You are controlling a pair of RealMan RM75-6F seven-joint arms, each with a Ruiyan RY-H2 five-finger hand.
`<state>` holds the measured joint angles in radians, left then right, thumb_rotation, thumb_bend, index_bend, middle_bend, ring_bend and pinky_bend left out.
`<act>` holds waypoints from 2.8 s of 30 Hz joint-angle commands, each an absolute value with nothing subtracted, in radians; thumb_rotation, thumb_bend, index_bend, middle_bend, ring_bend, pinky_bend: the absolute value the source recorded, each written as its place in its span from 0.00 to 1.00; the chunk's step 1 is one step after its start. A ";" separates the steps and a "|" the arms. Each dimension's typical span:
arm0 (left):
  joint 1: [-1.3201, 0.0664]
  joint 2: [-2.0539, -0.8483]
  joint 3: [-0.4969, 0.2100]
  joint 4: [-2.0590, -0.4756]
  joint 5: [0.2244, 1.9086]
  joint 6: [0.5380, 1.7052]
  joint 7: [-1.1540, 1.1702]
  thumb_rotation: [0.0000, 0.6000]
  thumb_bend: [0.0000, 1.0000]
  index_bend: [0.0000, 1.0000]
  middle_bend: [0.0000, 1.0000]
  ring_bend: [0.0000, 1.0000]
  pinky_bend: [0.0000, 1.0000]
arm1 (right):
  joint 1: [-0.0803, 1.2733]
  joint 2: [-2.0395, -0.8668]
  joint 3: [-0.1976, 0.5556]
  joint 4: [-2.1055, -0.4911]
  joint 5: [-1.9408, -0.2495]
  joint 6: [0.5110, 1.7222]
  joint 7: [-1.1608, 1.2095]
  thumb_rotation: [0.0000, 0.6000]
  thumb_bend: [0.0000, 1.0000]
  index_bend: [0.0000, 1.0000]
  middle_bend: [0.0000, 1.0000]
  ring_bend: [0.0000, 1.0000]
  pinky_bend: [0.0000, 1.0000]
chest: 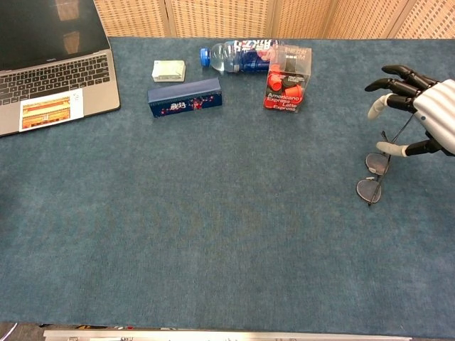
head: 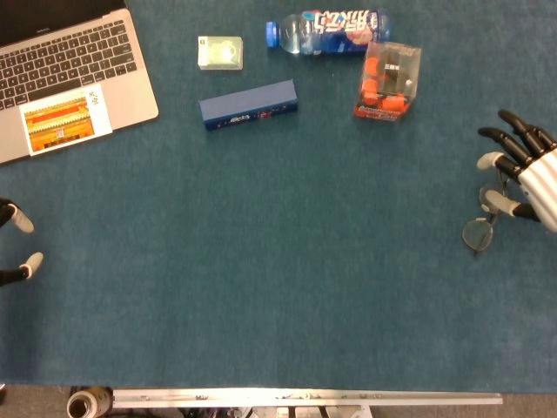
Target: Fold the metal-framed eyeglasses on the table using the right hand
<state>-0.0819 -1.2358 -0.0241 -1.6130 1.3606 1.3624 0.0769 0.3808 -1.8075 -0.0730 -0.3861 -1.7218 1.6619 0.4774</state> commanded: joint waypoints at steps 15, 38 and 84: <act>-0.083 -1.241 -0.024 -1.611 1.361 1.365 0.075 1.00 0.16 0.49 0.36 0.24 0.51 | 0.385 -1.756 -0.103 -0.434 -1.756 1.696 0.481 1.00 0.29 0.42 0.25 0.09 0.31; -0.084 -1.246 -0.023 -1.612 1.352 1.357 0.081 1.00 0.16 0.49 0.36 0.24 0.51 | 0.400 -1.797 -0.163 -0.317 -1.813 1.690 0.490 1.00 0.35 0.37 0.22 0.09 0.30; -0.092 -1.240 -0.022 -1.629 1.353 1.353 0.097 1.00 0.16 0.49 0.36 0.24 0.51 | 0.343 -1.764 0.077 -0.416 -1.547 1.645 0.403 1.00 0.30 0.37 0.22 0.09 0.30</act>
